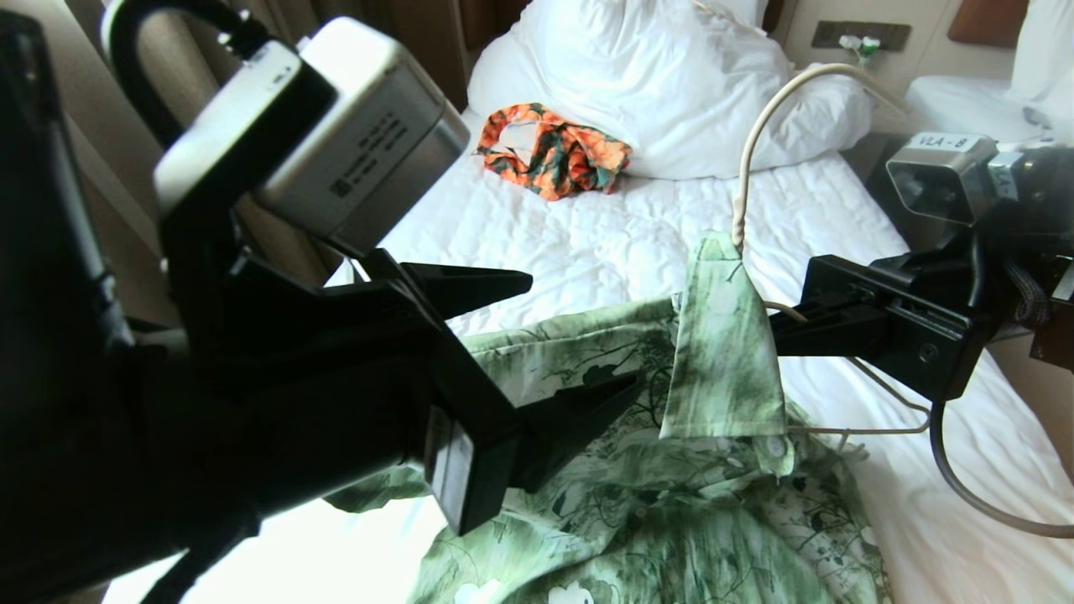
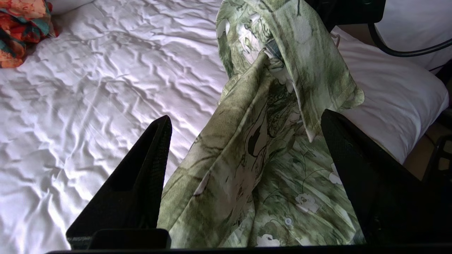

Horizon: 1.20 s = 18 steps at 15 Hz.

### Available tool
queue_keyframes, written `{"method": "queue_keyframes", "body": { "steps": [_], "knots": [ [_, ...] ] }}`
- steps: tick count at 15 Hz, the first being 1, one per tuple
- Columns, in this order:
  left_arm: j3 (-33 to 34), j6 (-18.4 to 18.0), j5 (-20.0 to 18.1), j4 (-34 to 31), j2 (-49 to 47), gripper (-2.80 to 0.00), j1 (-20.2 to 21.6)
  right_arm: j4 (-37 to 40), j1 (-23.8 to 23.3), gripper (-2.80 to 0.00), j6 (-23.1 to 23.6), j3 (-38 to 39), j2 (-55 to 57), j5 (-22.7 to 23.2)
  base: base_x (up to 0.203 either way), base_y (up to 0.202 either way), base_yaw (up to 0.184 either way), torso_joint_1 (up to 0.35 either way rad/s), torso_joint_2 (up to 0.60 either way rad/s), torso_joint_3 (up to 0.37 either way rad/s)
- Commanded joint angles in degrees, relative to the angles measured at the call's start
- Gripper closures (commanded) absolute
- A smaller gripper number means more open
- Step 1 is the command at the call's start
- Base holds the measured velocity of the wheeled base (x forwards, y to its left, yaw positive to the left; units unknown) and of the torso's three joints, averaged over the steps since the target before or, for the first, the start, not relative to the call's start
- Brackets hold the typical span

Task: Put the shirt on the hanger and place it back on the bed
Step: Hook the other side of the shirt onto the hanger

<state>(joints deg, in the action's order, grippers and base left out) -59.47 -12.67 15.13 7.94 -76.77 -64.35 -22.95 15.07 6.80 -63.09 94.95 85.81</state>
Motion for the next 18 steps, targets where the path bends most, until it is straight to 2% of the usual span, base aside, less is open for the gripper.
{"method": "queue_keyframes", "body": {
  "steps": [1, 7, 10, 15, 16, 18],
  "knots": [
    [-1.46, -0.14, 0.00, 0.06, -3.33, -2.80, 0.02, -0.16, 0.05, 0.00, 0.05, 0.07, -0.47, 0.50, 0.000, 0.000, 0.000, 0.000, 0.00, 0.000],
    [-6.25, -0.21, -0.05, 0.76, -10.21, -2.80, 0.27, -0.07, -0.61, 0.00, -0.39, 0.42, -1.44, 0.50, 0.000, 0.000, 0.000, 0.000, 0.00, 0.000],
    [-7.93, -3.02, -0.08, 0.85, -12.76, -2.80, 0.75, 0.01, -1.06, 0.00, -0.39, 0.51, -1.84, 0.55, 0.000, 0.000, 0.000, 0.000, 0.00, 0.000],
    [-8.56, -3.24, -0.10, 0.85, -14.49, -2.80, 0.90, 0.02, -1.62, 0.00, -0.40, 0.42, -2.49, 0.59, 0.000, 0.000, 0.000, 0.000, 0.00, 0.000],
    [-8.56, -3.24, -0.10, 0.85, -14.55, 0.00, 0.90, 0.02, -1.62, 0.00, -0.47, 0.41, -2.49, 0.59, 0.000, 0.000, 0.000, 0.000, 0.00, 0.000],
    [-8.56, -3.24, -0.07, 0.85, -14.46, 0.00, 0.90, -0.02, -1.67, 0.00, -1.32, 0.25, -2.64, 0.57, 0.000, 0.000, 0.000, 0.000, 0.00, 0.000]
  ]
}}
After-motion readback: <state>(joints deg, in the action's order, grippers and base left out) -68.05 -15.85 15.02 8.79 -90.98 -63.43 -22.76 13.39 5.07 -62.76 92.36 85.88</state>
